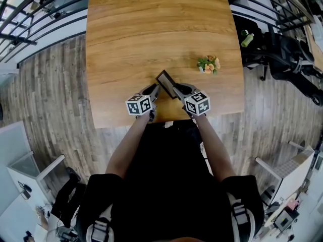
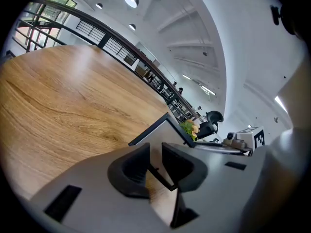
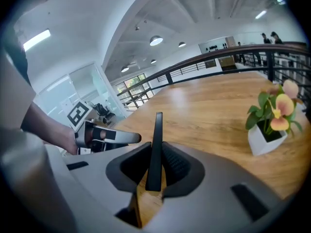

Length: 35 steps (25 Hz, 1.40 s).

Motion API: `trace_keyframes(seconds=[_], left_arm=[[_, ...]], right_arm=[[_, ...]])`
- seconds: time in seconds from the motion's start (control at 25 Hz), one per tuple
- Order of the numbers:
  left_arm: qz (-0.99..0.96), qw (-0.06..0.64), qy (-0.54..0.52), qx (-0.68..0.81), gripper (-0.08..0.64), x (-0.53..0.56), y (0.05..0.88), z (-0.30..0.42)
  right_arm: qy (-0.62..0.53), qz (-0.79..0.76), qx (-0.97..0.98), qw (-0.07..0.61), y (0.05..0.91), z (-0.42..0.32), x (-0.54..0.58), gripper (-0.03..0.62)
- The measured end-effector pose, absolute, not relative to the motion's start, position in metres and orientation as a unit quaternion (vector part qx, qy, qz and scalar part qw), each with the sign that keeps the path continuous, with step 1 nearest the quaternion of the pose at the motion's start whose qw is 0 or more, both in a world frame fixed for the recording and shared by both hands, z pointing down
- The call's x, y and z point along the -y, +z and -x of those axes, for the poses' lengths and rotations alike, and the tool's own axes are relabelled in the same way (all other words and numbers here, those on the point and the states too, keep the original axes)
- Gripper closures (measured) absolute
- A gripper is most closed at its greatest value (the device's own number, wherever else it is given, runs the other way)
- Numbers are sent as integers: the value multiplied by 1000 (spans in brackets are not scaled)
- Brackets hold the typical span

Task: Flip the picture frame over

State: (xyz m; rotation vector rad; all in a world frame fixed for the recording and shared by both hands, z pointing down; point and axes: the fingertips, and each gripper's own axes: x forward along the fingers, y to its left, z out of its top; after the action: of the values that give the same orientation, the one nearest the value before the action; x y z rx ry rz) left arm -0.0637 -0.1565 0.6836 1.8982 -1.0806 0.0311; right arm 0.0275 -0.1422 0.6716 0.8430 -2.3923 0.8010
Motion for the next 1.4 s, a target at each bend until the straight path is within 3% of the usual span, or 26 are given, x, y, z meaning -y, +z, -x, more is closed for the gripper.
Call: trace_keyframes(seconds=[0.16, 0.32, 0.48, 0.88, 1.4], left_arm=[[-774, 469, -3, 426, 467, 158, 677, 55], [-773, 475, -24, 421, 366, 165, 668, 47], [-756, 501, -61, 416, 336, 173, 658, 41], [-735, 524, -77, 424, 327, 185, 644, 33], [-661, 604, -90, 436, 379, 191, 660, 29]], right_arm=[[249, -305, 878, 272, 671, -25, 143, 514], [223, -306, 882, 280, 668, -20, 142, 514], [176, -305, 888, 294, 662, -15, 140, 514], [90, -302, 902, 296, 642, -3, 134, 514], [-93, -302, 865, 391, 645, -4, 130, 514]])
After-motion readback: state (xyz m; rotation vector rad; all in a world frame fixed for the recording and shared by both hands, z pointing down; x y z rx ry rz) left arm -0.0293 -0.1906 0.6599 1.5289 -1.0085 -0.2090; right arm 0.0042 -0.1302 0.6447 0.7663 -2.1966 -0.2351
